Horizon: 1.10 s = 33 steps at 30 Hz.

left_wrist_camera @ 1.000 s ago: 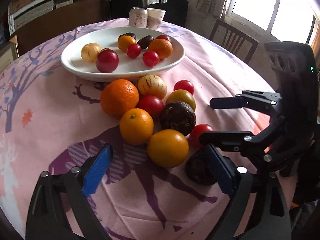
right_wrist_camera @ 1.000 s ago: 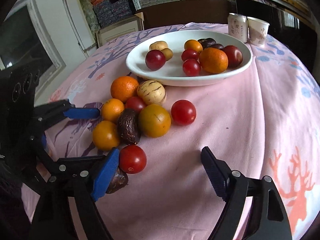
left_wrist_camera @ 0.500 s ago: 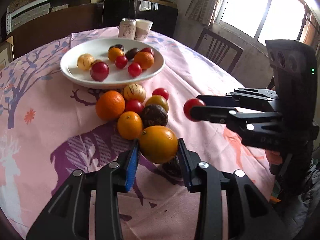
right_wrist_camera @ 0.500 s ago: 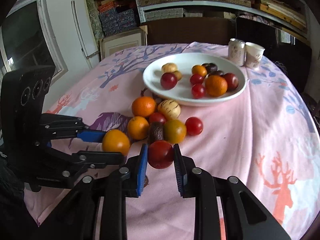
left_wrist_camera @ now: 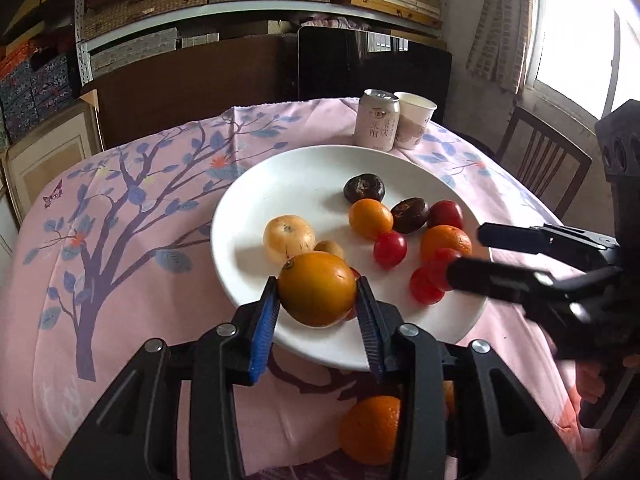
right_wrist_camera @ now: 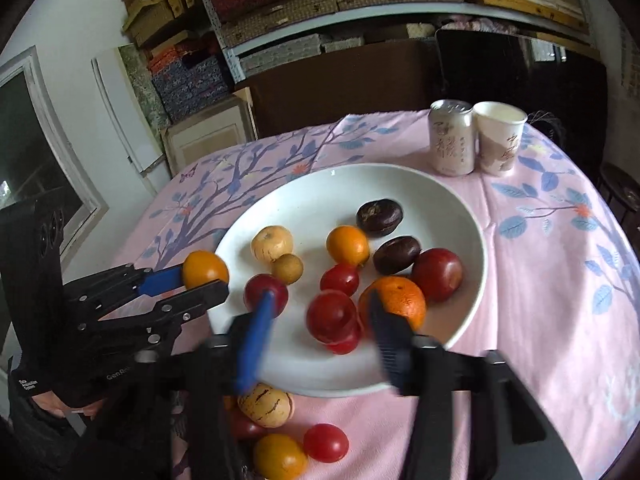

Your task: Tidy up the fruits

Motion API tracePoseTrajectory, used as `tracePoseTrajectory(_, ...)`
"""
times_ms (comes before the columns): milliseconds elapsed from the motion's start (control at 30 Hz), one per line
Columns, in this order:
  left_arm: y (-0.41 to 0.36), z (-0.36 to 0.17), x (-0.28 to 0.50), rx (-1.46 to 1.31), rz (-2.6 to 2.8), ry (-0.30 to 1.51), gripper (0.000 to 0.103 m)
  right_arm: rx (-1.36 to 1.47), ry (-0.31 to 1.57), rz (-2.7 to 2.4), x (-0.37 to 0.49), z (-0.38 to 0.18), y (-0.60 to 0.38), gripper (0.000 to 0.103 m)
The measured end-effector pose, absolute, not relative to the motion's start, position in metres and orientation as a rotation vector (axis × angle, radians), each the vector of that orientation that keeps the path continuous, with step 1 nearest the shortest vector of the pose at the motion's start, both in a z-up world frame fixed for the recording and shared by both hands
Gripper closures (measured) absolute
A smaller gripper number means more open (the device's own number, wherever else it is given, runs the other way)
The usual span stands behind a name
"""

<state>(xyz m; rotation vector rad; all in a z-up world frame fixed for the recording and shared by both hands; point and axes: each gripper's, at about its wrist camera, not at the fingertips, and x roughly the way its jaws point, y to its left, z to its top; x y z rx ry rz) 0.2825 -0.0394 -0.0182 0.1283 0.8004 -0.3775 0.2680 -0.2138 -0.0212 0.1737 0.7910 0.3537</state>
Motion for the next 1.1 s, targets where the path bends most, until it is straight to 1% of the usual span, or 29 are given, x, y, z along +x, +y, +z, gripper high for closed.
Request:
tracePoseTrajectory(33, -0.039, -0.019, 0.283, 0.137, -0.338, 0.807, 0.023, 0.181, 0.793, 0.338, 0.27, -0.024, -0.216, 0.003)
tracePoseTrajectory(67, -0.038, -0.018, 0.281, 0.142, -0.304, 0.792, 0.006, 0.188, 0.775, 0.32, 0.266, -0.022, -0.218, 0.003)
tracePoseTrajectory(100, -0.037, -0.019, 0.281, 0.149, -0.294, 0.772, 0.005, 0.194, 0.759, 0.323, 0.262, -0.02, -0.222, 0.003)
tracePoseTrajectory(200, -0.03, -0.014, 0.265, 0.194, -0.322, 0.75, 0.005, 0.219, 0.736, 0.318, 0.242, -0.011, -0.237, 0.003)
tracePoseTrajectory(300, -0.021, -0.01, 0.238, 0.203, -0.361, 0.749, 0.005, 0.178, 0.752, 0.297, 0.216, -0.008, -0.244, 0.003)
tracePoseTrajectory(400, -0.02, -0.014, 0.208, 0.225, -0.419, 0.773, 0.004, 0.06, 0.785, 0.27, 0.188, -0.019, -0.238, 0.003)
tracePoseTrajectory(533, -0.026, -0.034, 0.175, 0.285, -0.492, 0.817, 0.004, -0.115, 0.796, 0.24, 0.165, -0.045, -0.221, 0.003)
tracePoseTrajectory(633, -0.034, -0.046, 0.171, 0.324, -0.465, 0.841, 0.004, -0.175, 0.779, 0.223, 0.168, -0.058, -0.217, 0.003)
tracePoseTrajectory(800, -0.052, -0.067, 0.181, 0.328, -0.477, 0.939, 0.005, -0.248, 0.845, 0.3, 0.197, -0.079, -0.218, 0.004)
tracePoseTrajectory(833, -0.057, -0.071, 0.183, 0.346, -0.479, 0.951, 0.006, -0.246, 0.854, 0.314, 0.202, -0.08, -0.218, 0.004)
tracePoseTrajectory(867, -0.061, -0.075, 0.185, 0.362, -0.476, 0.96, 0.016, -0.242, 0.849, 0.335, 0.206, -0.08, -0.217, 0.005)
tracePoseTrajectory(900, -0.063, -0.077, 0.188, 0.35, -0.484, 0.972, 0.023, -0.24, 0.85, 0.366, 0.21, -0.08, -0.217, 0.012)
tracePoseTrajectory(933, -0.061, -0.077, 0.192, 0.29, -0.489, 0.985, 0.029, -0.232, 0.857, 0.393, 0.211, -0.082, -0.214, 0.017)
tracePoseTrajectory(967, -0.06, -0.076, 0.193, 0.28, -0.469, 0.983, 0.035, -0.216, 0.873, 0.416, 0.213, -0.083, -0.213, 0.029)
tracePoseTrajectory(1000, -0.061, -0.076, 0.191, 0.295, -0.456, 0.97, 0.049, -0.203, 0.877, 0.427, 0.213, -0.083, -0.212, 0.041)
tracePoseTrajectory(1033, -0.061, -0.075, 0.189, 0.29, -0.491, 0.968, 0.059, -0.211, 0.869, 0.445, 0.209, -0.082, -0.209, 0.053)
tracePoseTrajectory(1067, -0.06, -0.074, 0.188, 0.283, -0.5, 0.964, 0.069, -0.221, 0.862, 0.477, 0.203, -0.08, -0.203, 0.077)
tracePoseTrajectory(1100, -0.058, -0.074, 0.188, 0.275, -0.5, 0.973, 0.069, -0.237, 0.858, 0.481, 0.196, -0.08, -0.197, 0.078)
